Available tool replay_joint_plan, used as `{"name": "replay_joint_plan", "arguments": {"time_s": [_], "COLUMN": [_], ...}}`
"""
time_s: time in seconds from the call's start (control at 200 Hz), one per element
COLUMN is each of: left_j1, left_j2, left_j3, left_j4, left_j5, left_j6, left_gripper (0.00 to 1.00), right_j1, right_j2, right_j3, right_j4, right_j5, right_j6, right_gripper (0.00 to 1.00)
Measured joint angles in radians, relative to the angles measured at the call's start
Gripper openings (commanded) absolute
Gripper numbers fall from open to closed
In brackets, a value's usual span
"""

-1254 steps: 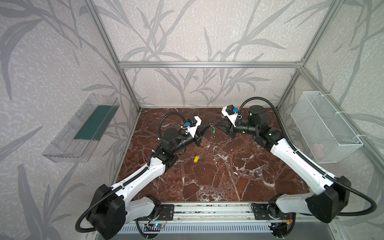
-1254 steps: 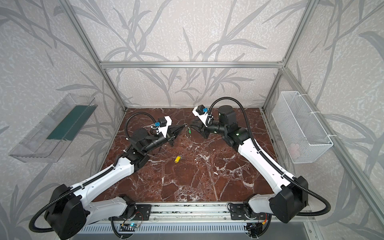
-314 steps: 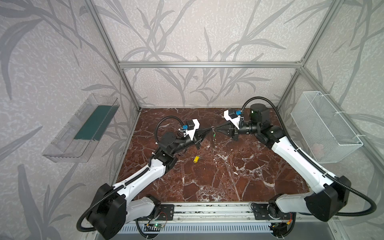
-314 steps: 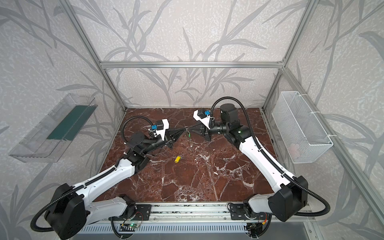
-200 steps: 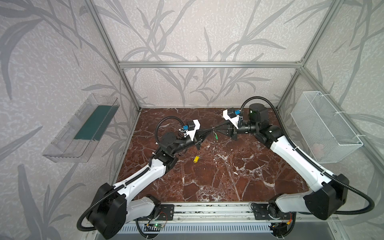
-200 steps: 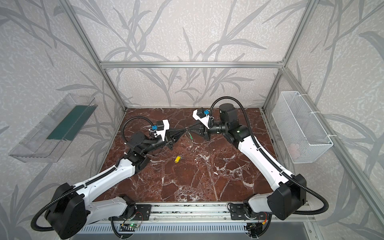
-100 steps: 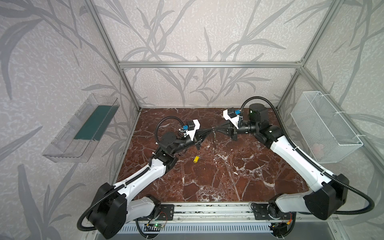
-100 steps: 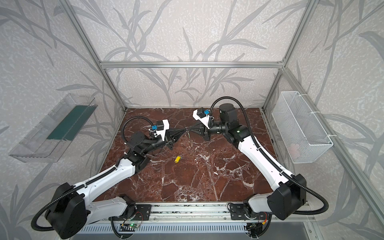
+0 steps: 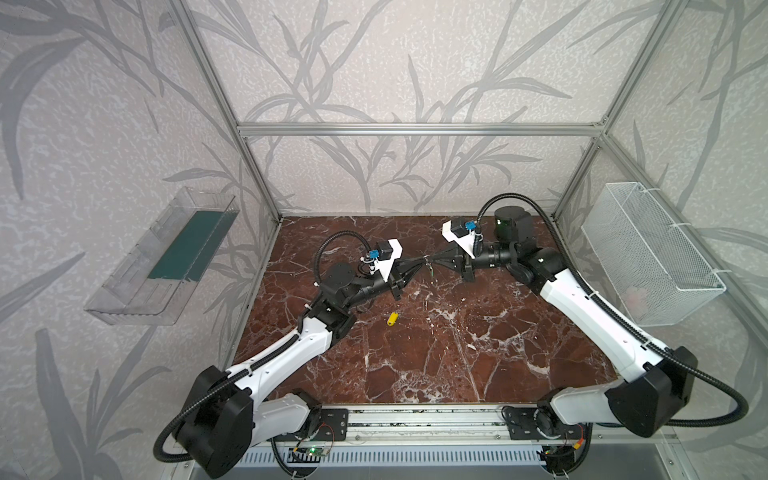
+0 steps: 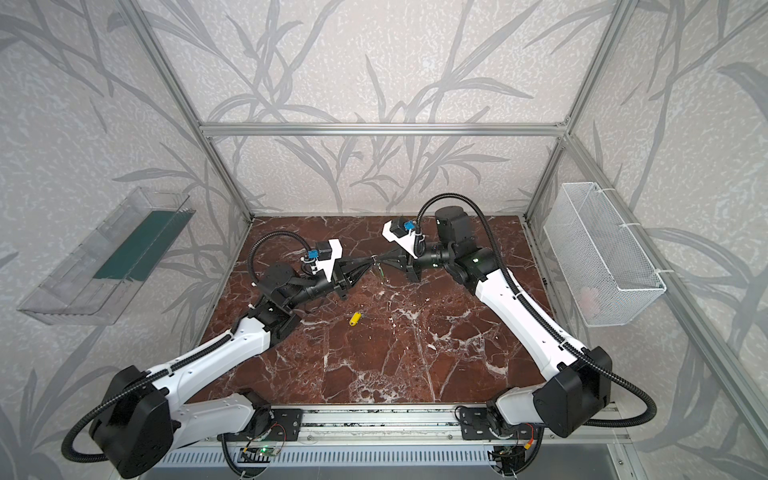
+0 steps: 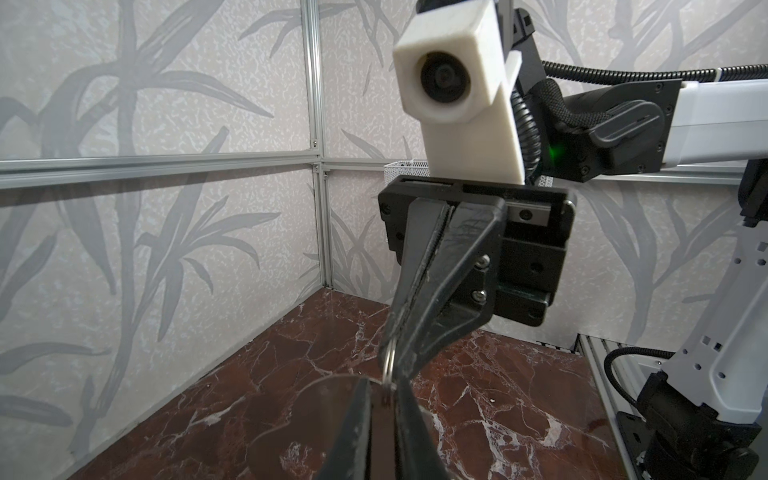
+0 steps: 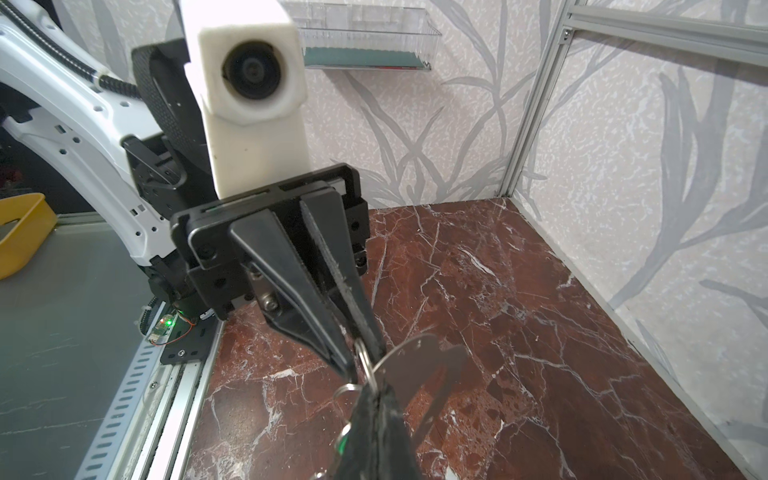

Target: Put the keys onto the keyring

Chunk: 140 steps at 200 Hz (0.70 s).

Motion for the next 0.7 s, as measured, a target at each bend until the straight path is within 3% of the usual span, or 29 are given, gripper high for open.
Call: {"name": "replay_joint_plan", "arguments": {"time_s": [0.39,0.7], "left_j1": [-0.001,-0.028], "left_j2": [-0.116,-0.106], "left_j3": [0.074,0.087], "left_j4": [-0.337,-0.415], "left_j5": [-0.076,-0.097], "left_j6": [0.178,0.272], "left_gripper": [0.2,0.2], "right_j1": [0.066,0.146], "right_j2": [0.056,0.11], "right_j3": [0.15,0.22], "right_j4": [-0.243,-0.358], "right_j5": [0.231,0.374], "right_j6": [-0.207,-0.354], "right_gripper": [0.0,0.0]}}
